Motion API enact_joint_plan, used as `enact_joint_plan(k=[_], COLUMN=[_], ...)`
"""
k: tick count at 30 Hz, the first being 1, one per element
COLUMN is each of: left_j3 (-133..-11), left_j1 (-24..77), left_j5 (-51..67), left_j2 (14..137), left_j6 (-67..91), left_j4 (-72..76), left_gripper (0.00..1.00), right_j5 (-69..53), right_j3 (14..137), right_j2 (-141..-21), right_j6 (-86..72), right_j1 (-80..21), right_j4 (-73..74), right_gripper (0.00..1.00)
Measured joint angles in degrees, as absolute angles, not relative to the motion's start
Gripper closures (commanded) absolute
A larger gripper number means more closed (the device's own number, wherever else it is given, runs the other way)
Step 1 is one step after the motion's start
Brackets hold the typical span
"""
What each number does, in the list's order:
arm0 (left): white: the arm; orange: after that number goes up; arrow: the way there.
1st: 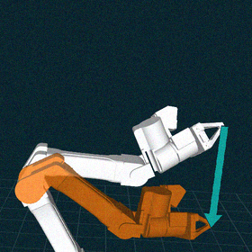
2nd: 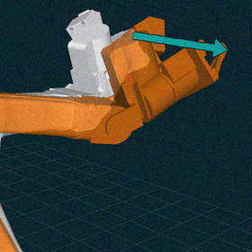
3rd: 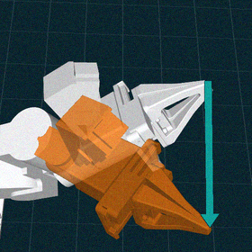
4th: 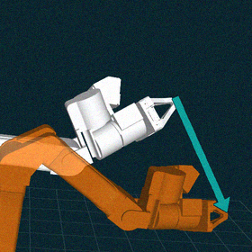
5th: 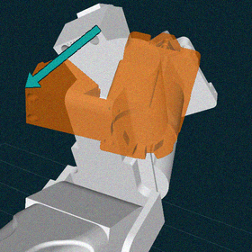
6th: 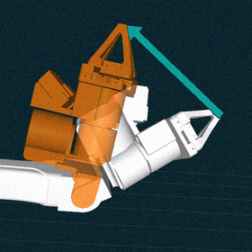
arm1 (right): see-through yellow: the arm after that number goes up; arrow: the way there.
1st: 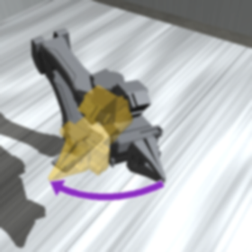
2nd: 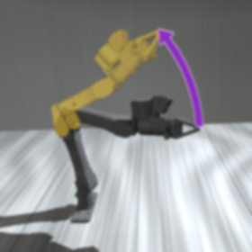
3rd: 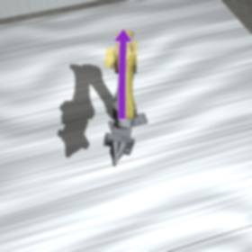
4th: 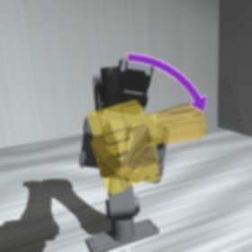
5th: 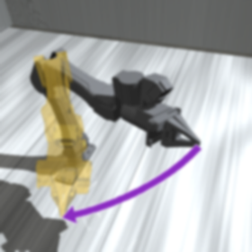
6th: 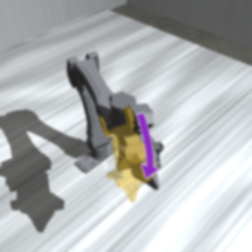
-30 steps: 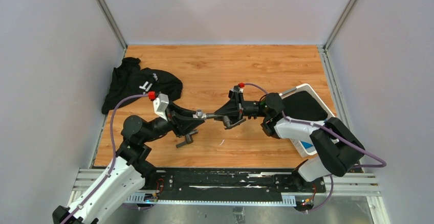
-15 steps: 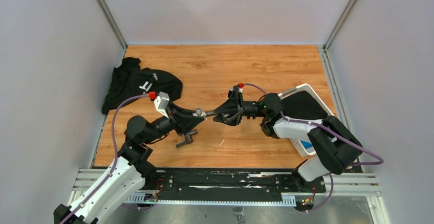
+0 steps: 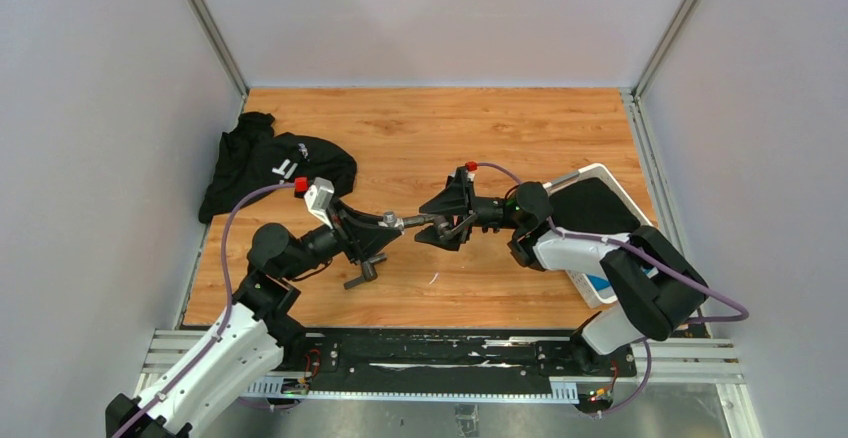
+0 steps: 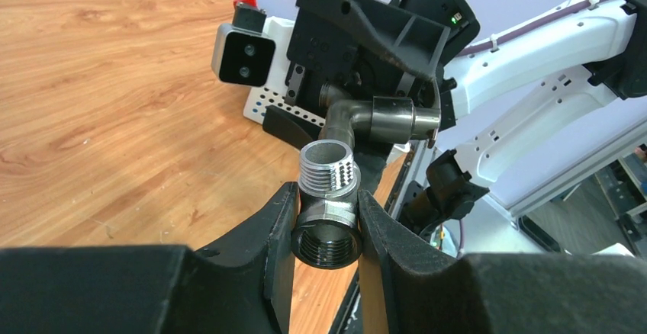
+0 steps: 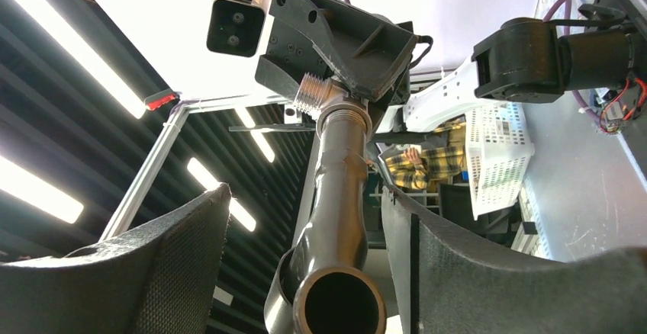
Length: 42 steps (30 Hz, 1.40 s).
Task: Install the water faucets
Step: Install the water faucet onto the adaptor, then screw the water faucet onto the adaptor.
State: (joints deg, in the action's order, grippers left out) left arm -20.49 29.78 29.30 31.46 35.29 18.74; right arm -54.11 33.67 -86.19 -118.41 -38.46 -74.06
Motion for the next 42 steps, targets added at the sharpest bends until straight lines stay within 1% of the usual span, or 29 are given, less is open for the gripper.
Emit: enact_joint_plan(k=[9,23,31,42], left_j3=[-20.5,-20.6,-21.3,-22.0], left_j1=[29.9,30.1,30.0,29.8], left_j5=[29.9,31.3,33.5,33.8], left_j2=[32.2,33.8,35.8,34.3], left_j6=[36.5,36.6,37.6,38.3], left_j4=[18.9,18.9,16.6,14.1], left_gripper=[1.00,1.00,1.00,1.00], right_j5=[-54.0,-54.7,-55.5,-56.7], right_j3=[33.6,33.6,33.9,35.6], right_j2=[-81.4,-78.0,-73.5,-72.5], right_j6=[-112.2,-106.1,-98.3,-89.9], right_j1=[-37.5,-36.0,-33.2,-29.3], right_j4=[-64.8,-55.4,-42.6,-29.9], right_gripper=[0.23,0.22,0.22,0.22])
